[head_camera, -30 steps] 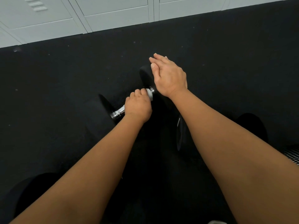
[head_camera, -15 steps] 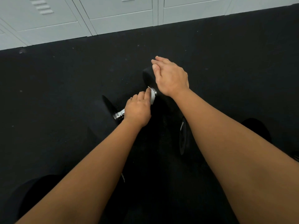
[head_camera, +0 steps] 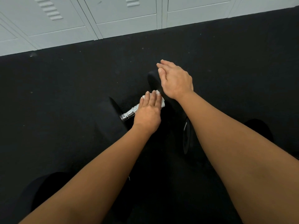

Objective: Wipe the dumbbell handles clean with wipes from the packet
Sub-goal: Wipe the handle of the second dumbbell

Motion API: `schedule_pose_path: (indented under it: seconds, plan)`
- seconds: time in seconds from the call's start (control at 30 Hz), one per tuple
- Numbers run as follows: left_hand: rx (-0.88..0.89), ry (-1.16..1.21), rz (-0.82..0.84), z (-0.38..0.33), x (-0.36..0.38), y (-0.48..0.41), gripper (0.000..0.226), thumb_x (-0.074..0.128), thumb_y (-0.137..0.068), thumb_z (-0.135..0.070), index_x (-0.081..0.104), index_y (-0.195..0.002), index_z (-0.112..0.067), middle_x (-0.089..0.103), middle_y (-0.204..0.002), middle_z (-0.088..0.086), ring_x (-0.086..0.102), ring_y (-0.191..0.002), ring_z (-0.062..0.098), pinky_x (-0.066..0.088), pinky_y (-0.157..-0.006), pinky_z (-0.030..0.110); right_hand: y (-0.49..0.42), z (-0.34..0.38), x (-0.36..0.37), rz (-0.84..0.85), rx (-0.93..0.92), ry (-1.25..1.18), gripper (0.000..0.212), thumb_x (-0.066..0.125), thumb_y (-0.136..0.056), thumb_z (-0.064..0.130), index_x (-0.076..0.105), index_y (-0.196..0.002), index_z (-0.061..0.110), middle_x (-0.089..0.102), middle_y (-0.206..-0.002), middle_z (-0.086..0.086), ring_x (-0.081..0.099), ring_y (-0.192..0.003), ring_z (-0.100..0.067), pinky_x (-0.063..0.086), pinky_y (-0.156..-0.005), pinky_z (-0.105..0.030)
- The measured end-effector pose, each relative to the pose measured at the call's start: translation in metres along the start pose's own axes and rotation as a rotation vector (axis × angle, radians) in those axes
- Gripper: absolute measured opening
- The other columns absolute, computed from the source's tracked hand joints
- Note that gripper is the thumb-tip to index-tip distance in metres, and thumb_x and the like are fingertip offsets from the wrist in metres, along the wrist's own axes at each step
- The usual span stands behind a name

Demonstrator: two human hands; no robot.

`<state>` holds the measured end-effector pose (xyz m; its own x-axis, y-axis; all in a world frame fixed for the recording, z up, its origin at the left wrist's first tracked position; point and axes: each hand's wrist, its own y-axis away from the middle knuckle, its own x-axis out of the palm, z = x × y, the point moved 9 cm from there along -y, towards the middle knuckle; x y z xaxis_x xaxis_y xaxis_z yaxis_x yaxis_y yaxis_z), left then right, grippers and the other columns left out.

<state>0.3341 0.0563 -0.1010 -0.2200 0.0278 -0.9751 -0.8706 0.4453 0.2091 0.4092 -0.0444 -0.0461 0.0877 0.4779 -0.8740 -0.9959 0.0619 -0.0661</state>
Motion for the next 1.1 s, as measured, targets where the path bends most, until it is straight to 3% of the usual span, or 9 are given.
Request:
schedule_pose_path:
  seconds: [0.13,0.27,0.37,0.4,0.5,0.6,0.8,0.93,1.1]
  plan:
    - [0.086,0.126,0.066,-0.009,0.003,0.01,0.059,0.035,-0.097,-0.01,0.01,-0.151,-0.011,0.001,-0.16,0.007,-0.008,-0.146,0.028,0.001,-0.118,0.04,0.003,0.0,0.0,0.016,-0.011,0.001,0.042,0.027,-0.101,0.038,0.048,-0.136,0.03,0.041,-0.147,0.011,0.034,-0.138,-0.016,0.036,-0.105,-0.038]
    - [0.076,0.508,0.081,-0.013,-0.002,0.021,0.041,0.036,-0.101,-0.017,0.039,-0.142,-0.015,0.035,-0.151,0.005,0.016,-0.145,0.023,0.018,-0.117,0.036,0.005,0.001,-0.001,0.02,-0.015,0.0,0.041,0.028,-0.101,0.037,0.048,-0.136,0.029,0.041,-0.147,0.01,0.029,-0.141,-0.02,0.034,-0.108,-0.044]
    - [-0.055,0.843,0.132,-0.004,-0.004,0.029,0.027,0.041,-0.101,-0.022,0.059,-0.119,-0.015,0.066,-0.111,0.008,0.058,-0.111,0.023,0.042,-0.093,0.034,0.006,0.002,-0.002,0.043,-0.014,0.015,0.042,0.027,-0.101,0.037,0.047,-0.137,0.029,0.039,-0.148,0.011,0.024,-0.142,-0.024,0.029,-0.108,-0.046]
    - [-0.114,1.007,0.155,-0.001,-0.005,0.032,0.024,0.042,-0.1,-0.024,0.061,-0.112,-0.015,0.067,-0.099,0.006,0.062,-0.097,0.021,0.044,-0.086,0.034,0.006,0.002,-0.002,0.054,-0.011,0.029,0.042,0.026,-0.101,0.037,0.046,-0.138,0.029,0.038,-0.148,0.011,0.022,-0.142,-0.025,0.028,-0.108,-0.047]
    - [-0.324,1.576,0.213,0.002,-0.005,0.044,0.026,0.042,-0.101,-0.02,0.059,-0.116,-0.007,0.066,-0.109,0.015,0.063,-0.101,0.028,0.048,-0.093,0.042,0.006,0.004,-0.002,0.07,-0.007,0.076,0.043,0.024,-0.101,0.039,0.044,-0.139,0.029,0.036,-0.149,0.01,0.018,-0.142,-0.027,0.024,-0.109,-0.048]
    - [-0.411,1.835,0.22,0.0,-0.01,0.052,0.032,0.047,-0.099,-0.02,0.051,-0.125,-0.003,0.06,-0.122,0.021,0.059,-0.112,0.034,0.048,-0.097,0.05,0.009,0.002,-0.003,0.068,0.003,0.136,0.043,0.024,-0.101,0.041,0.043,-0.138,0.031,0.032,-0.151,0.005,0.016,-0.142,-0.029,0.021,-0.109,-0.049]
    - [-0.435,1.857,0.25,-0.005,-0.021,0.067,0.056,0.073,-0.076,0.001,0.046,-0.125,-0.001,0.06,-0.122,0.023,0.063,-0.106,0.036,0.055,-0.084,0.046,0.02,0.006,-0.012,0.042,0.014,0.24,0.044,0.027,-0.1,0.044,0.042,-0.137,0.026,0.034,-0.148,-0.008,0.028,-0.131,-0.031,0.029,-0.102,-0.048]
    - [-0.525,1.83,0.173,-0.001,-0.027,0.072,0.04,0.058,-0.085,0.009,0.046,-0.12,-0.006,0.06,-0.119,0.018,0.062,-0.107,0.034,0.055,-0.085,0.047,0.033,0.006,-0.018,-0.004,0.052,0.288,0.045,0.029,-0.099,0.046,0.042,-0.137,0.026,0.04,-0.14,-0.012,0.037,-0.122,-0.03,0.037,-0.095,-0.043]
    - [-0.643,1.894,0.1,0.005,-0.027,0.078,0.026,0.042,-0.1,-0.012,0.052,-0.123,-0.008,0.063,-0.118,0.015,0.063,-0.106,0.031,0.053,-0.088,0.05,0.048,-0.004,-0.023,0.049,0.175,0.252,0.046,0.026,-0.099,0.051,0.034,-0.142,0.037,0.039,-0.139,-0.012,0.036,-0.121,-0.031,0.036,-0.094,-0.043]
